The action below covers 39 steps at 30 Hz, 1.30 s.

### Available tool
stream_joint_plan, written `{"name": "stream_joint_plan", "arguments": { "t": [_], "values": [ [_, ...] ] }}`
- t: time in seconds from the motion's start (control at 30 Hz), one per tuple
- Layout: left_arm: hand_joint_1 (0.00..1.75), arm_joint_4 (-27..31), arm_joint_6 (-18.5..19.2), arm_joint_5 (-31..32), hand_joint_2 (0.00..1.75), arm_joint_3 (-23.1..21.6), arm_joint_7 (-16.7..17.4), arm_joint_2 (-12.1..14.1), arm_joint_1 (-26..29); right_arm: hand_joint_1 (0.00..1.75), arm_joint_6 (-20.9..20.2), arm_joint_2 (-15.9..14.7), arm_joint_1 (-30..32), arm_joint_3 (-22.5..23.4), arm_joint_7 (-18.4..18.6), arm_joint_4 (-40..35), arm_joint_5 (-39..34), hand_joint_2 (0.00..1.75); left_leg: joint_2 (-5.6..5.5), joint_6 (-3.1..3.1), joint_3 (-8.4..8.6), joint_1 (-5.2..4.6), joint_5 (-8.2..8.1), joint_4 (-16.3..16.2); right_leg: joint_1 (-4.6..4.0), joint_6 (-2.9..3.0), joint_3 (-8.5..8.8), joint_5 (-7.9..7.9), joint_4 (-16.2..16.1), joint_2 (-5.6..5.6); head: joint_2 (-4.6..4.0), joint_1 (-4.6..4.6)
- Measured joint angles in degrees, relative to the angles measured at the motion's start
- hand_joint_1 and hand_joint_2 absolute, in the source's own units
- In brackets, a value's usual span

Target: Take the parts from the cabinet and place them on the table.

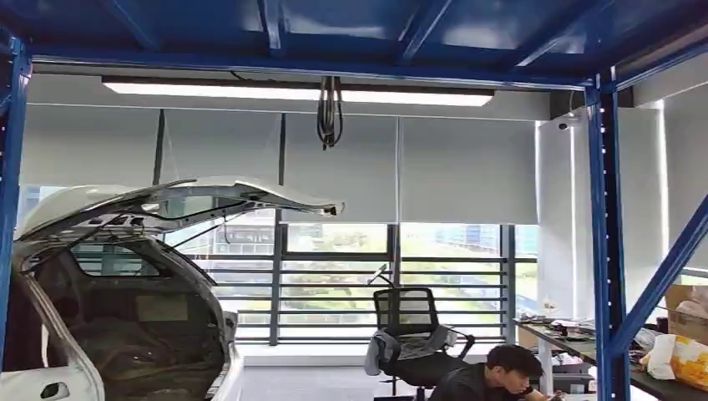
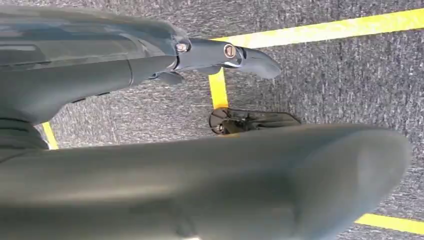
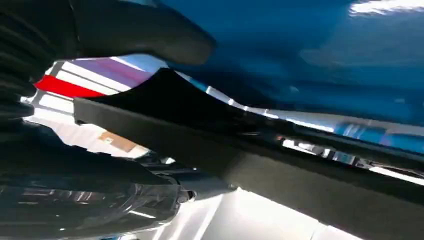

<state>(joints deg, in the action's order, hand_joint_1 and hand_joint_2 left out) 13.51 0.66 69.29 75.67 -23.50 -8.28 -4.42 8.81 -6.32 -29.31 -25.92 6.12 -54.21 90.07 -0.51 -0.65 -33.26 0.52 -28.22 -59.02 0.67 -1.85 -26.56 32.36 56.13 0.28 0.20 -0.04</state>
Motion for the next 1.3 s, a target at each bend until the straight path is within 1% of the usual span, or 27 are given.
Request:
{"name": "stream_joint_plan", "arguments": {
  "t": [0.1,0.37,0.5,0.6,0.73,0.97,1.13,1.23,1.3],
  "values": [
    [0.00,0.00,-0.04,0.17,0.00,-0.13,-0.09,0.02,0.03,1.75,0.35,-0.42,0.64,0.94,-0.26,-0.85,0.00,1.75,0.00,0.00,0.01,0.00,0.00,0.00,0.00,0.00,0.01,0.00,0.00,0.01,0.00,0.00],
    [0.00,0.00,0.04,1.14,0.00,-0.96,-1.99,0.02,0.41,1.75,0.44,-2.49,3.26,2.67,-0.57,-4.57,0.20,1.75,-0.01,0.00,0.02,0.00,0.00,0.00,0.00,0.00,0.03,0.01,-0.01,0.00,0.00,0.00],
    [0.00,0.00,0.68,0.85,0.00,-0.98,-2.69,0.02,0.66,1.75,0.46,-3.80,5.28,3.62,0.44,-7.51,0.22,1.75,-0.02,0.00,0.02,-0.01,0.00,0.00,0.01,0.00,0.04,0.00,-0.02,-0.02,0.00,0.00],
    [0.00,0.00,0.72,0.52,0.00,-0.98,-2.69,0.02,0.63,1.75,0.44,-4.48,6.15,3.89,0.83,-9.03,0.24,1.75,-0.01,0.00,0.02,0.00,0.00,0.00,0.01,0.00,0.03,0.00,-0.02,-0.02,0.00,0.00],
    [0.00,0.00,0.72,0.33,0.00,-0.98,-1.46,0.02,0.62,1.75,0.41,-5.18,7.42,4.55,1.53,-11.17,0.22,1.75,-0.02,0.00,0.00,0.00,0.00,0.00,0.00,0.00,0.01,0.01,-0.02,-0.02,0.00,0.00],
    [0.00,0.00,1.16,-0.11,0.00,-0.90,-1.55,0.02,0.41,1.75,0.00,-6.78,9.92,7.72,1.97,-17.58,0.15,1.75,-0.02,0.00,-0.06,-0.01,-0.01,0.00,0.01,0.00,-0.05,0.01,-0.02,-0.02,0.00,0.00],
    [0.00,0.00,1.62,-0.20,0.00,-0.87,-2.03,0.02,0.16,1.75,-0.42,-7.96,11.33,10.95,0.70,-23.28,0.07,1.75,-0.02,0.00,-0.09,-0.01,-0.01,0.00,0.01,0.00,-0.09,0.01,-0.02,-0.02,0.00,0.00],
    [0.00,0.00,1.16,-0.11,0.00,-0.87,-3.26,0.02,0.07,1.75,-0.68,-8.22,13.04,13.84,-2.67,-29.41,-4.73,1.75,-0.02,0.00,-0.13,-0.01,-0.01,0.00,0.00,-0.01,-0.11,0.01,-0.02,-0.03,0.00,0.00],
    [0.00,0.00,0.90,-0.09,0.00,-0.87,-3.69,0.02,0.00,1.75,-1.66,-8.22,13.83,15.58,-3.74,-33.56,-6.90,1.75,-0.02,0.00,-0.15,-0.01,-0.01,0.00,0.00,-0.01,-0.13,0.01,-0.02,-0.02,0.00,0.00]
  ]
}}
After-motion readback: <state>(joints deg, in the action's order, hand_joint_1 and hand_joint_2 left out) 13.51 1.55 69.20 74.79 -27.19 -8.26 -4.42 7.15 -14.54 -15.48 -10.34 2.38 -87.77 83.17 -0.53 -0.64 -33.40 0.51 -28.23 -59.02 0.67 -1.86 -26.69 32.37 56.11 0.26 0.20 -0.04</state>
